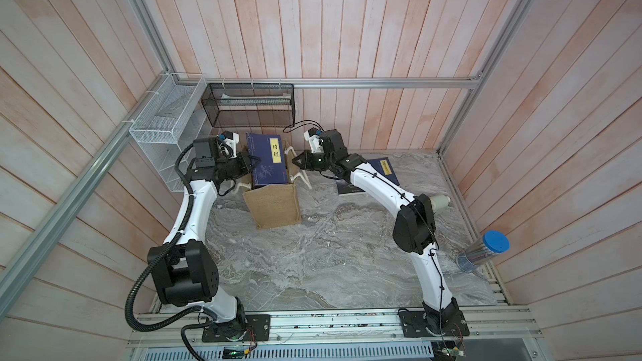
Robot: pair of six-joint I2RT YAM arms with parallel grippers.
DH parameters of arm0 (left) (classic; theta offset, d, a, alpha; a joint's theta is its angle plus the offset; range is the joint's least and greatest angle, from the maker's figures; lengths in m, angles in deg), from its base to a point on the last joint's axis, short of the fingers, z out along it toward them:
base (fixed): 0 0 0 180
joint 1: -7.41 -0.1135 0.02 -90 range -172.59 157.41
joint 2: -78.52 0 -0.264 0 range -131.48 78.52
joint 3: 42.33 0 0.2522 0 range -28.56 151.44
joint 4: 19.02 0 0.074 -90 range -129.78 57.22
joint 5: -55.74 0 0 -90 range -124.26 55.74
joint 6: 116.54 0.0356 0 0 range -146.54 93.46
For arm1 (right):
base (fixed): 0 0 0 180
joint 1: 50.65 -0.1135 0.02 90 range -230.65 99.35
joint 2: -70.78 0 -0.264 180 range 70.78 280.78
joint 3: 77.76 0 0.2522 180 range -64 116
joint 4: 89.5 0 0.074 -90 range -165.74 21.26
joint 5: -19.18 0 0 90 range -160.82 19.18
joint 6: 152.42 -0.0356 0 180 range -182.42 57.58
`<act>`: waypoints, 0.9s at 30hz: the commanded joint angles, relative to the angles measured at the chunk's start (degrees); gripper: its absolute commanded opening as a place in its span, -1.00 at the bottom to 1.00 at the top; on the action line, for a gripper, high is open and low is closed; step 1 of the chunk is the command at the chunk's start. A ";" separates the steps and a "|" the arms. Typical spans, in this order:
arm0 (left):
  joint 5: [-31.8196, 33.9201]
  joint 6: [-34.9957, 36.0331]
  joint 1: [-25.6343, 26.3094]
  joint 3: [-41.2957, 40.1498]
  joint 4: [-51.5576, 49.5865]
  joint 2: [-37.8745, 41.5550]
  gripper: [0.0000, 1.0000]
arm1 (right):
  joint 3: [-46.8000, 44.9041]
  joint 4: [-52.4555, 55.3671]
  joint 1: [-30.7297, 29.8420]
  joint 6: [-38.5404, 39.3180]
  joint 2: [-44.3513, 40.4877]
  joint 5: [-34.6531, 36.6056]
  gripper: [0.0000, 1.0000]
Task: Put the books into the canvas bag
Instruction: Place the book in the canvas bag.
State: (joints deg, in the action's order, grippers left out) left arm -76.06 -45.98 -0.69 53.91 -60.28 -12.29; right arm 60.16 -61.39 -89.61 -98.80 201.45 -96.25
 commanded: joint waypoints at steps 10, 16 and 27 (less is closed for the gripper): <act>0.77 3.67 1.28 -2.56 -3.34 -0.61 -1.00 | 0.47 -0.41 -0.99 2.98 -2.42 3.72 -1.00; 2.43 3.59 2.77 -2.15 -4.46 -3.74 -1.00 | 0.50 -0.91 -1.64 3.90 -2.97 4.95 -1.00; 8.54 4.76 3.18 2.47 -9.55 -9.47 -0.91 | 0.50 0.10 -1.82 5.85 -4.63 6.03 -1.00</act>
State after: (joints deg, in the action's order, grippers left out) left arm -69.38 -42.98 2.32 53.91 -66.43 -20.83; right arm 60.16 -61.08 -91.18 -94.84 200.42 -91.60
